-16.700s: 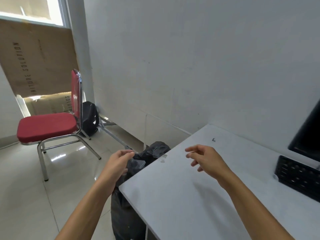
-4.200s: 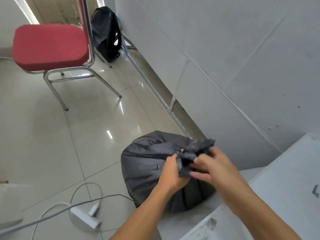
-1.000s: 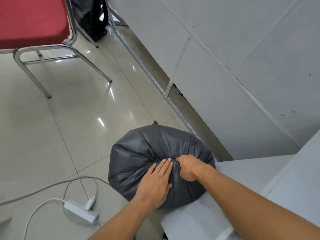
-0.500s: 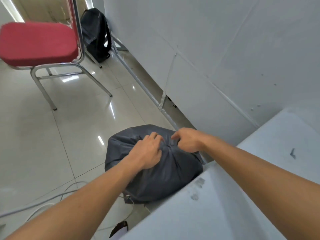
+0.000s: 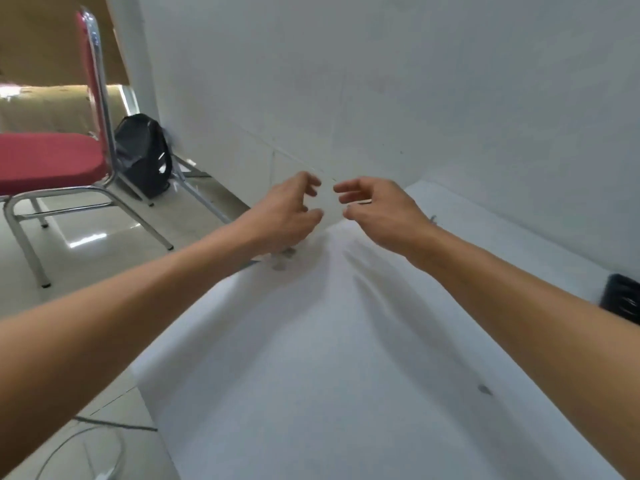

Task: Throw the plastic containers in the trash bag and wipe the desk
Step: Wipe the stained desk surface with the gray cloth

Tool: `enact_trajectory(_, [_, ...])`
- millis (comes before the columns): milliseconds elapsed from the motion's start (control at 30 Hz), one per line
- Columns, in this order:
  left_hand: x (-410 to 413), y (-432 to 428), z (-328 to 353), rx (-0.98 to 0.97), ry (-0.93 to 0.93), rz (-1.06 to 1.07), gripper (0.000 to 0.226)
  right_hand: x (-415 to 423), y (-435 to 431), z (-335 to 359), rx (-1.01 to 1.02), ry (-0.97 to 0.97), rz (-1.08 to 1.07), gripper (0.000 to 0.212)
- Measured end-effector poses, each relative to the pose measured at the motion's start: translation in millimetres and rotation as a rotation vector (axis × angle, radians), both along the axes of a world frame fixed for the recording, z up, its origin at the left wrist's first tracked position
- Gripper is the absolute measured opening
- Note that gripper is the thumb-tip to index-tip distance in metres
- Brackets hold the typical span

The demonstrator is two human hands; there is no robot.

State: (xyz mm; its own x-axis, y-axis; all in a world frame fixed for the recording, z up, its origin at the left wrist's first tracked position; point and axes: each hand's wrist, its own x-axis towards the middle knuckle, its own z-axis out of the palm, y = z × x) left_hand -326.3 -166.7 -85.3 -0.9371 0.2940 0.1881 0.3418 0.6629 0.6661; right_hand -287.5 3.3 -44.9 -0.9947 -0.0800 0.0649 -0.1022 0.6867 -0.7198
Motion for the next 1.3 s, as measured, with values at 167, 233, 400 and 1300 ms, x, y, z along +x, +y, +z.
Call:
enact_trajectory(167, [74, 34, 14, -0.138, 0.232, -0.164, 0.059, 72, 39, 4, 0.061, 0.062, -0.041, 0.041])
enact_trajectory(233, [107, 47, 23, -0.127, 0.249, -0.188, 0.06, 112, 53, 8, 0.057, 0.085, -0.101, 0.04])
enact_trajectory(400, [189, 80, 39, -0.064, 0.185, -0.259, 0.062, 209, 86, 20, 0.107, 0.034, -0.212, 0.04])
enact_trajectory(1300, [489, 419, 37, 0.063, -0.041, -0.893, 0.054, 581, 353, -11, -0.009, 0.119, -0.943, 0.032])
